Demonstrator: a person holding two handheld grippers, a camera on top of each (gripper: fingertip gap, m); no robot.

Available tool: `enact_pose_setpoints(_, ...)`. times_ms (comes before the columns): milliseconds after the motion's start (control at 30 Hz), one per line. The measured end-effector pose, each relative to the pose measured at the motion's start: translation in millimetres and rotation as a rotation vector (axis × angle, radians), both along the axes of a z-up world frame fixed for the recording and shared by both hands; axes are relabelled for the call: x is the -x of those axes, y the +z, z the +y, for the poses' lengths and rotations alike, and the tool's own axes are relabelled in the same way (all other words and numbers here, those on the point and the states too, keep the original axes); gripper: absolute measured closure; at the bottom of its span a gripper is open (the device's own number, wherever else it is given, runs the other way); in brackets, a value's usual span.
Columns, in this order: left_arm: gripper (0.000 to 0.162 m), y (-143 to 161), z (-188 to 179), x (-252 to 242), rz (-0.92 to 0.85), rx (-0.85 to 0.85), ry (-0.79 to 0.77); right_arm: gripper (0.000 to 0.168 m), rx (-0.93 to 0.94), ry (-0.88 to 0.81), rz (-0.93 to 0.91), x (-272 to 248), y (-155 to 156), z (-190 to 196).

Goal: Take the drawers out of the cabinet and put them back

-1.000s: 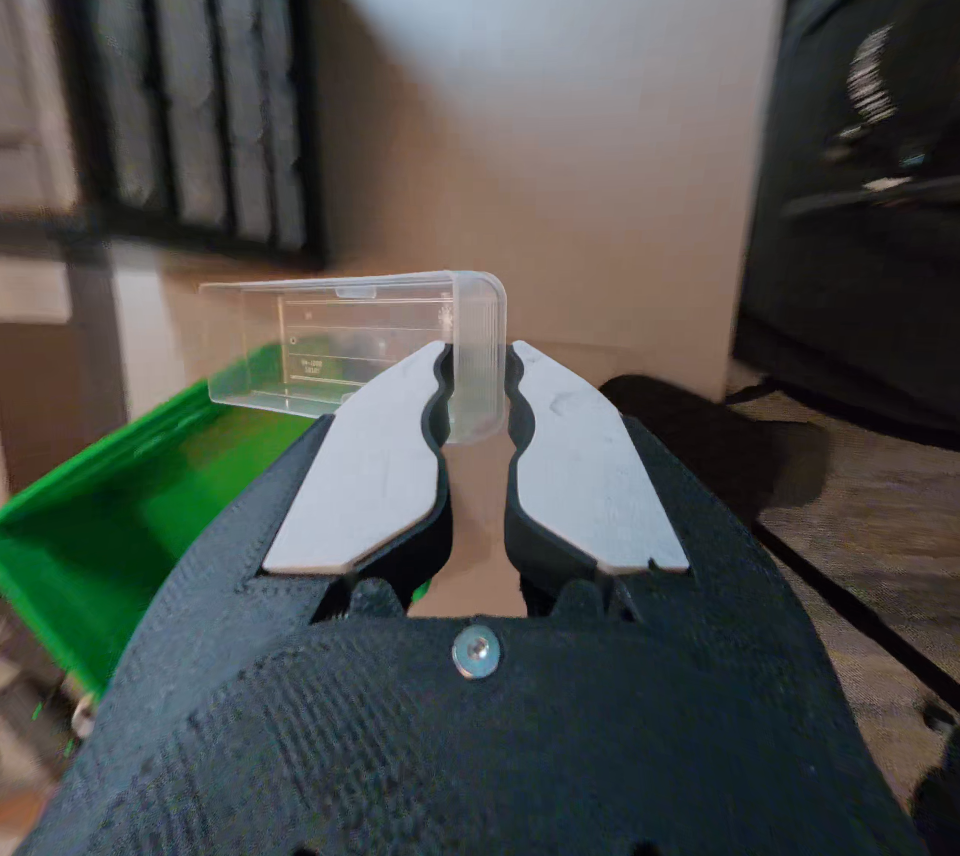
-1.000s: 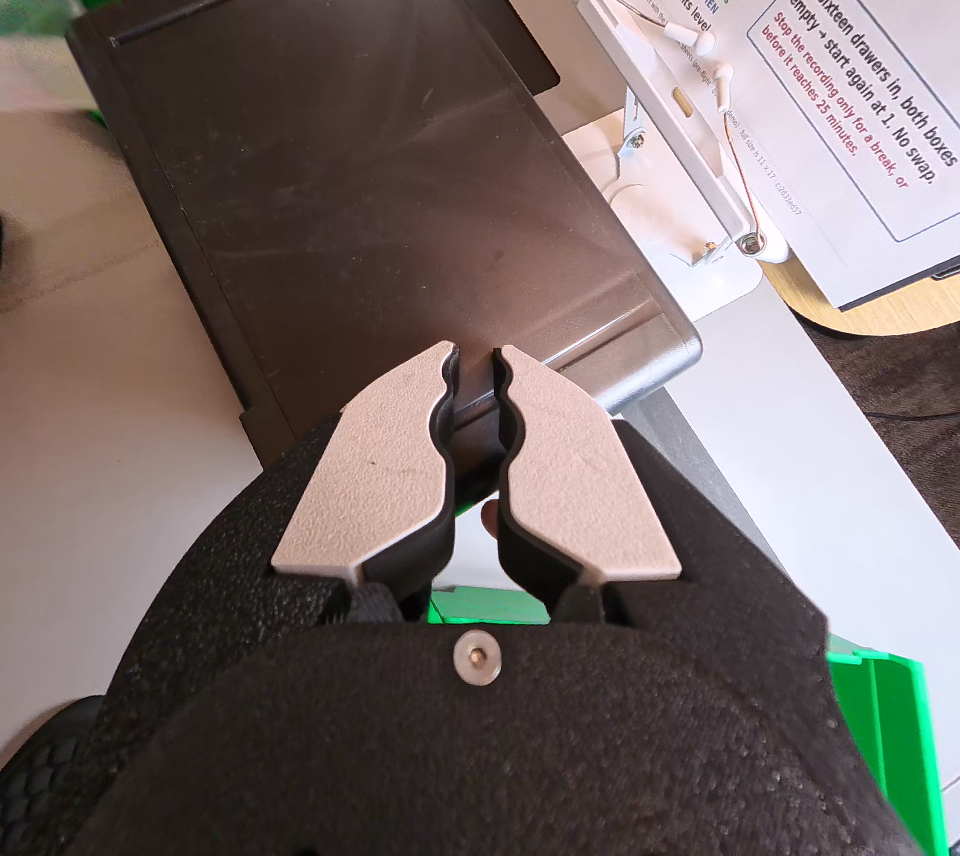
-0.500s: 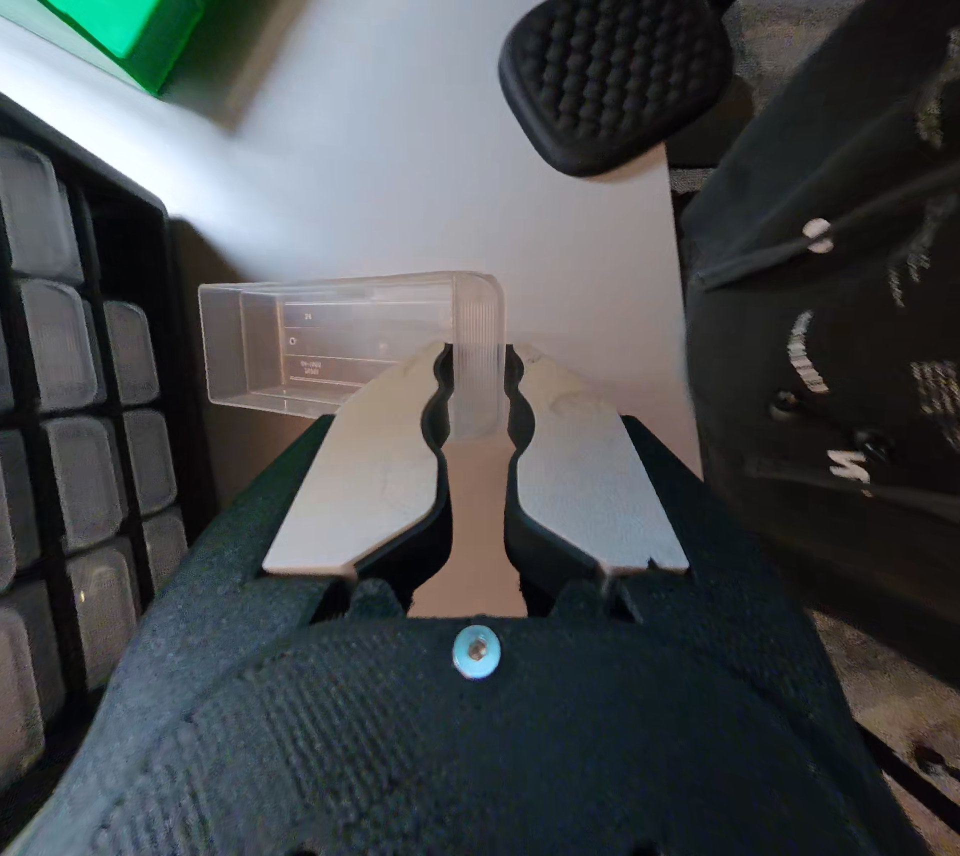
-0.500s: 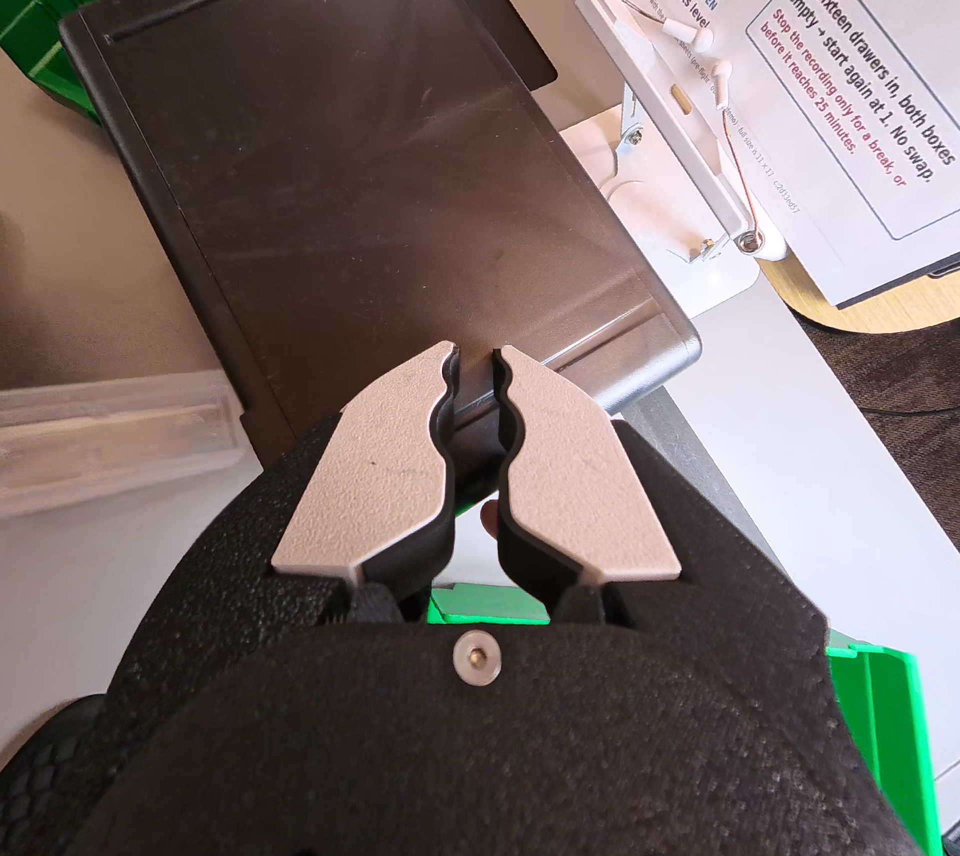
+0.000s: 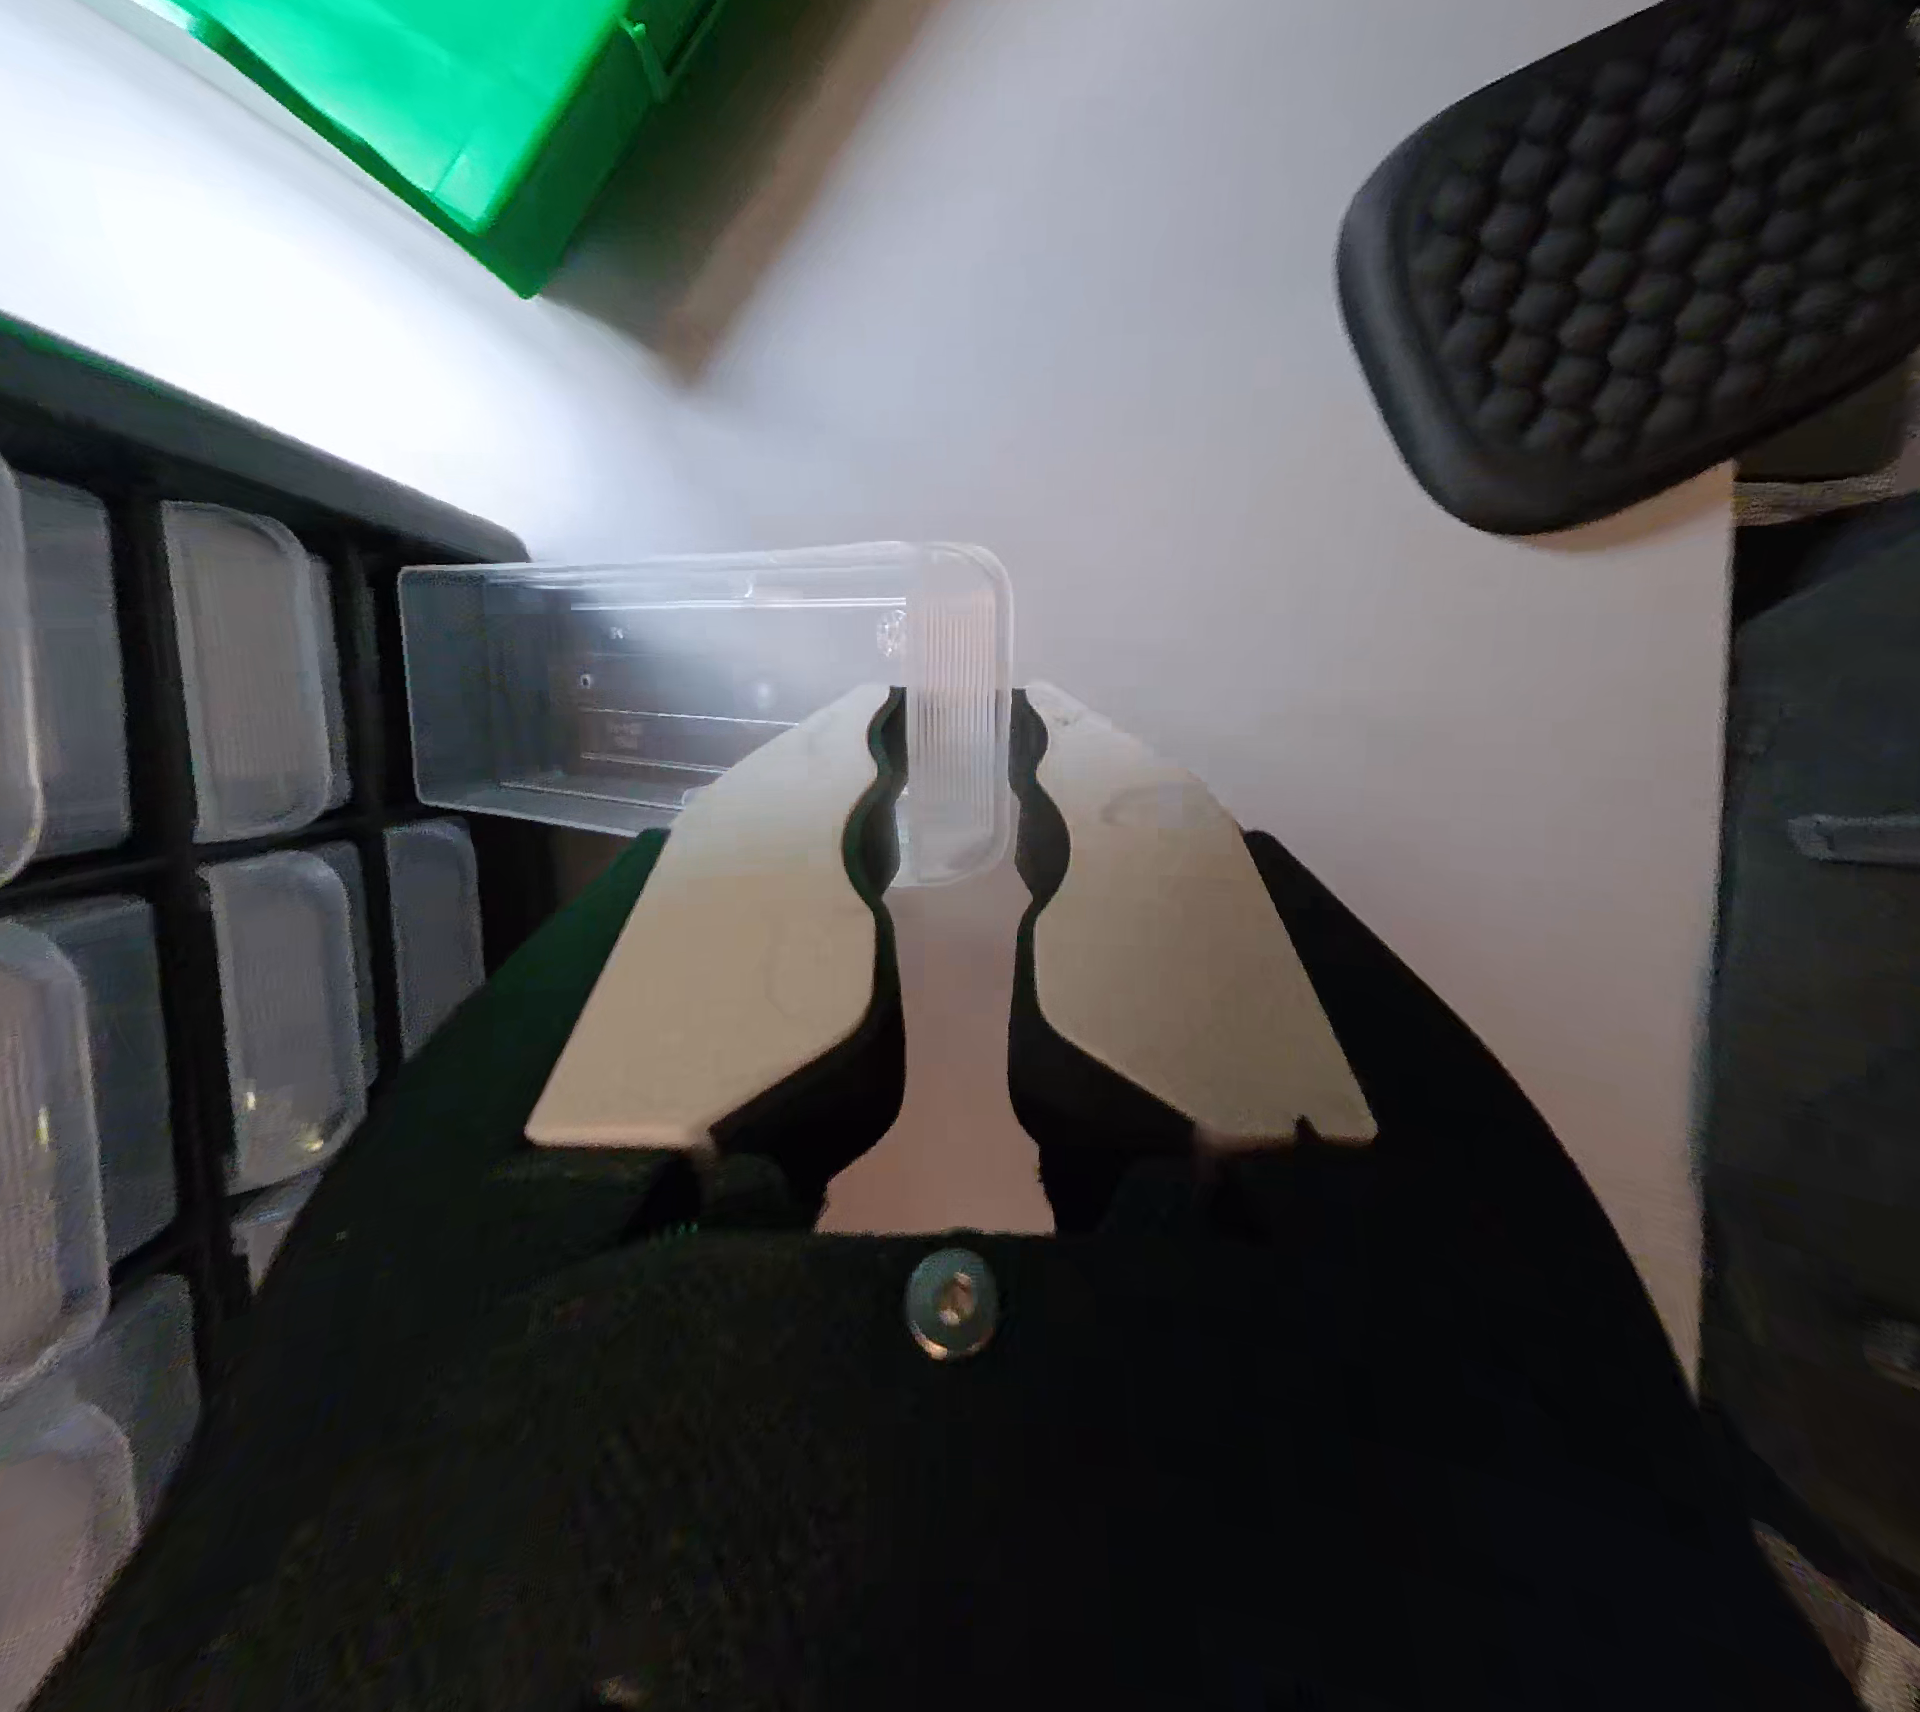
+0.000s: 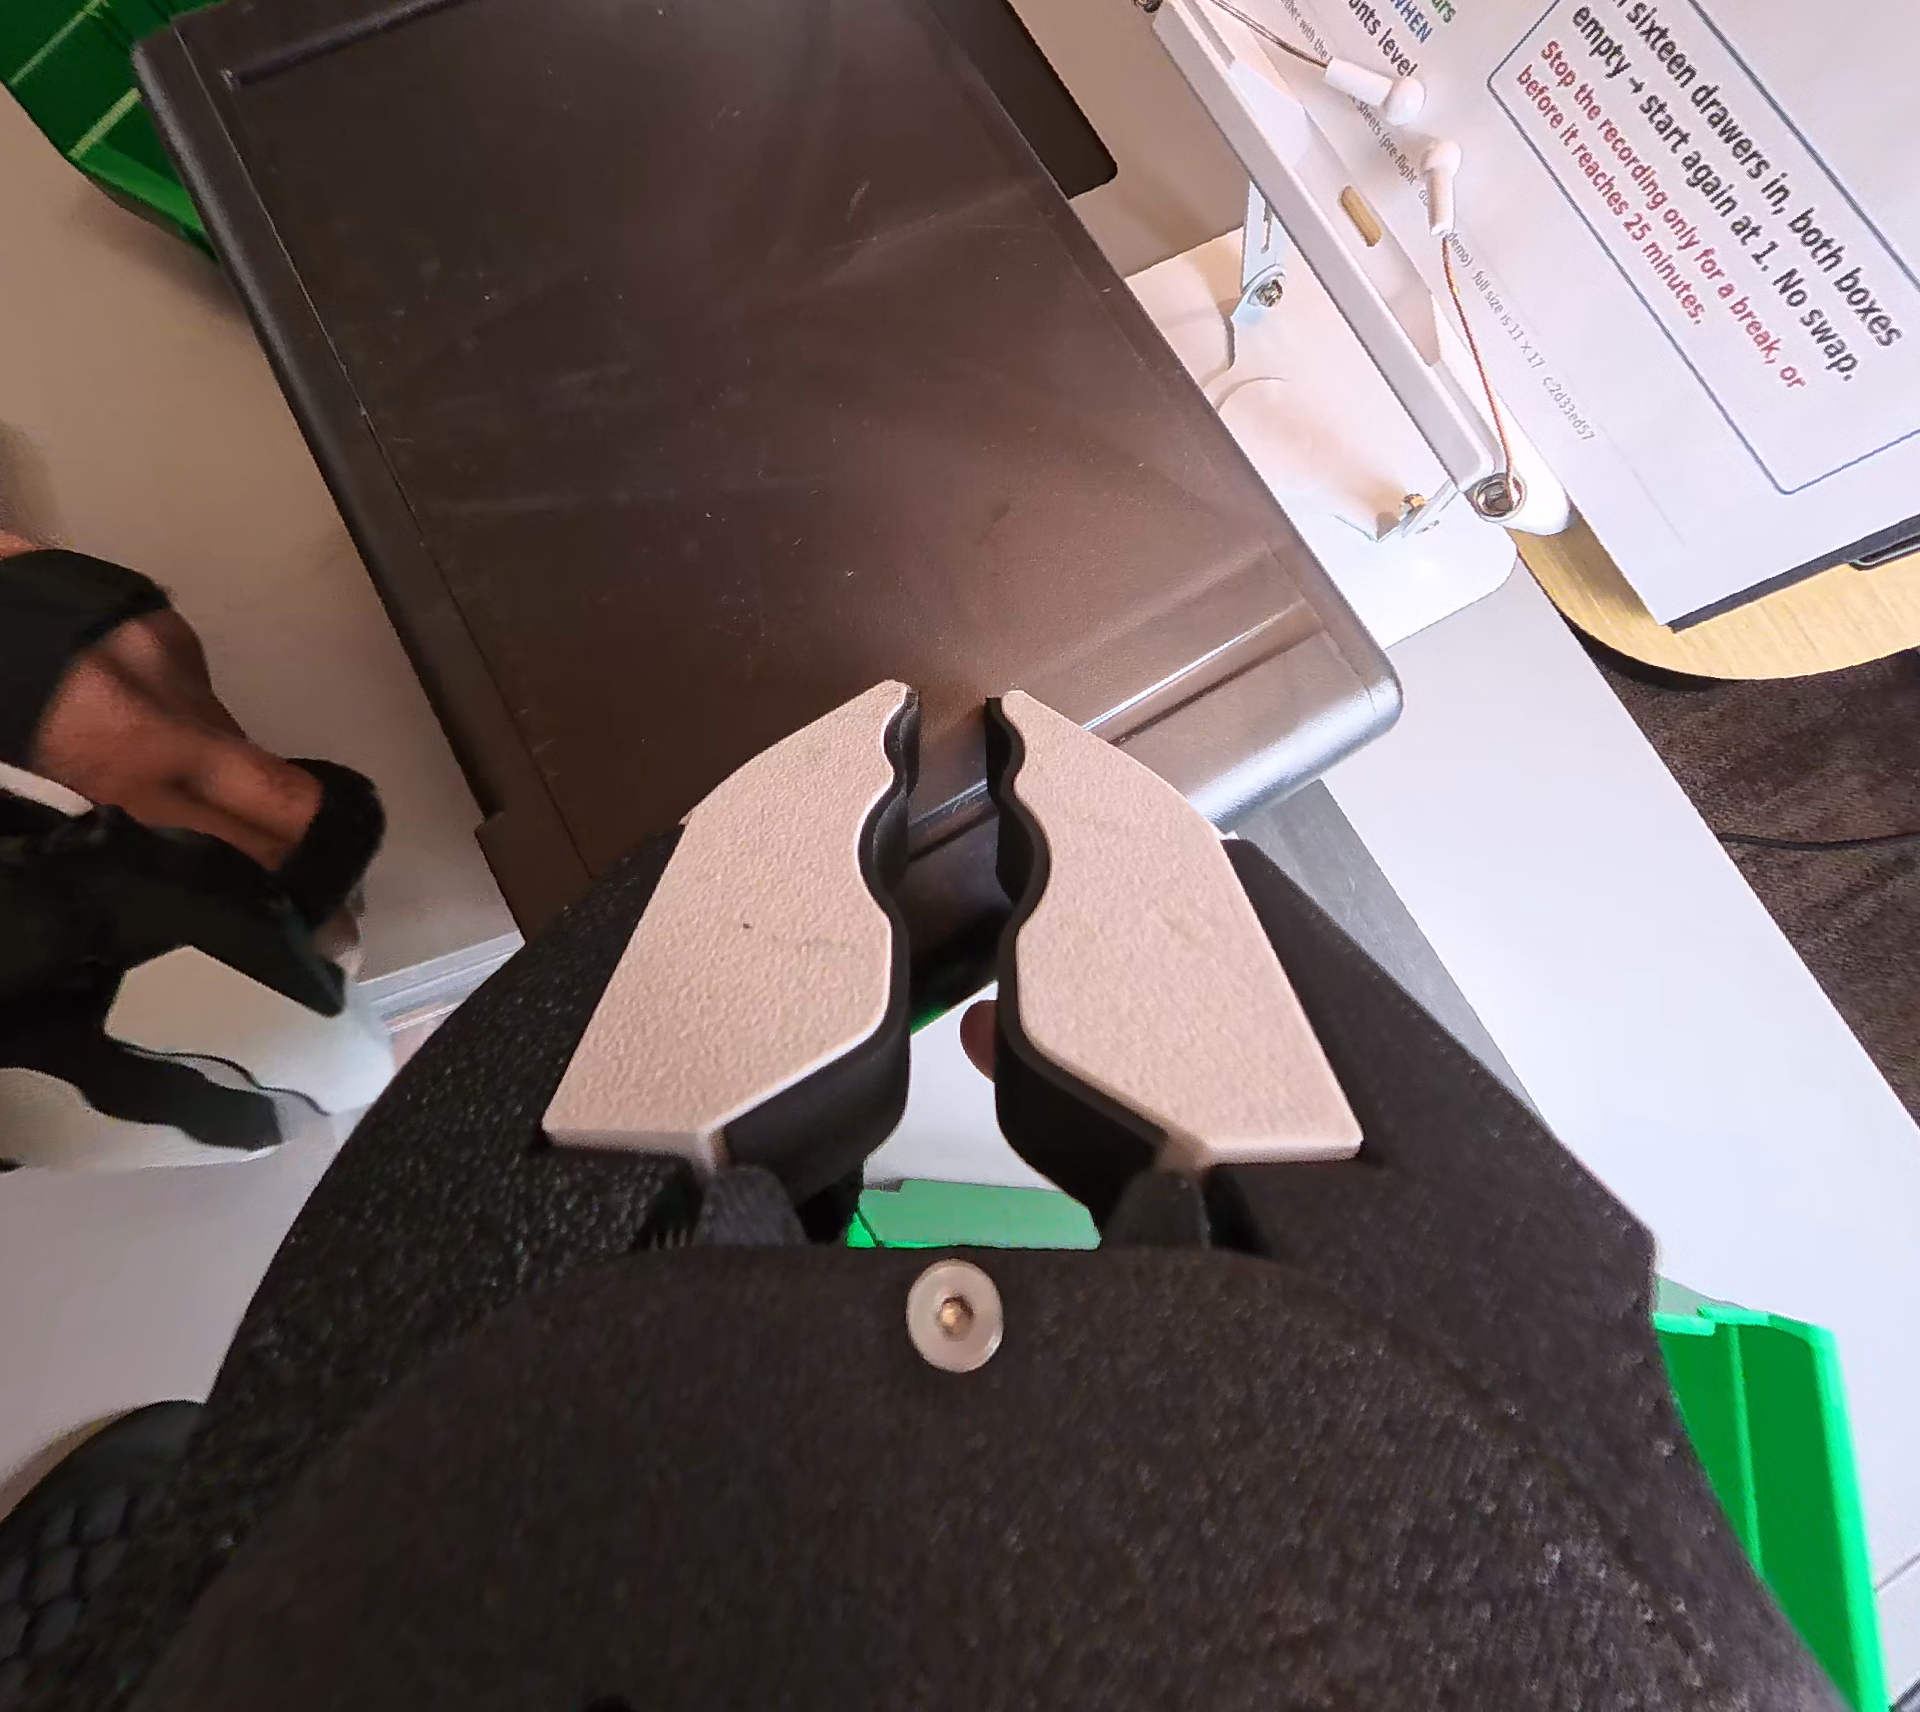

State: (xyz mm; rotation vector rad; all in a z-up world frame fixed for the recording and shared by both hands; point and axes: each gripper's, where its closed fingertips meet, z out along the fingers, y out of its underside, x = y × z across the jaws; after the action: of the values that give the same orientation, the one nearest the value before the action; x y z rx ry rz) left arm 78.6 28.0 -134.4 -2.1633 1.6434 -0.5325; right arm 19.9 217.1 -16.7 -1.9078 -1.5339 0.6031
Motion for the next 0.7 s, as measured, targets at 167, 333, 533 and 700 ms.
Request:
enact_pose_setpoints(167,0.144,-4,5,-6,0.013,-0.04,-0.01,0.156,-0.008,0.003,0.007,0,0,0)
enact_pose_setpoints(333,0.143,-7,7,-5,0.086,-0.165,-0.035,0.157,-0.008,0.009,0.007,0,0,0)
enact_pose_setpoints(533,0.143,-21,13,-4,0.099,-0.229,-0.046,0.157,-0.007,0.009,0.012,0,0,0)
enact_pose_setpoints(700,0.143,-33,14,-14,0.079,-0.339,-0.061,0.157,-0.006,0.006,0.014,0,0,0)
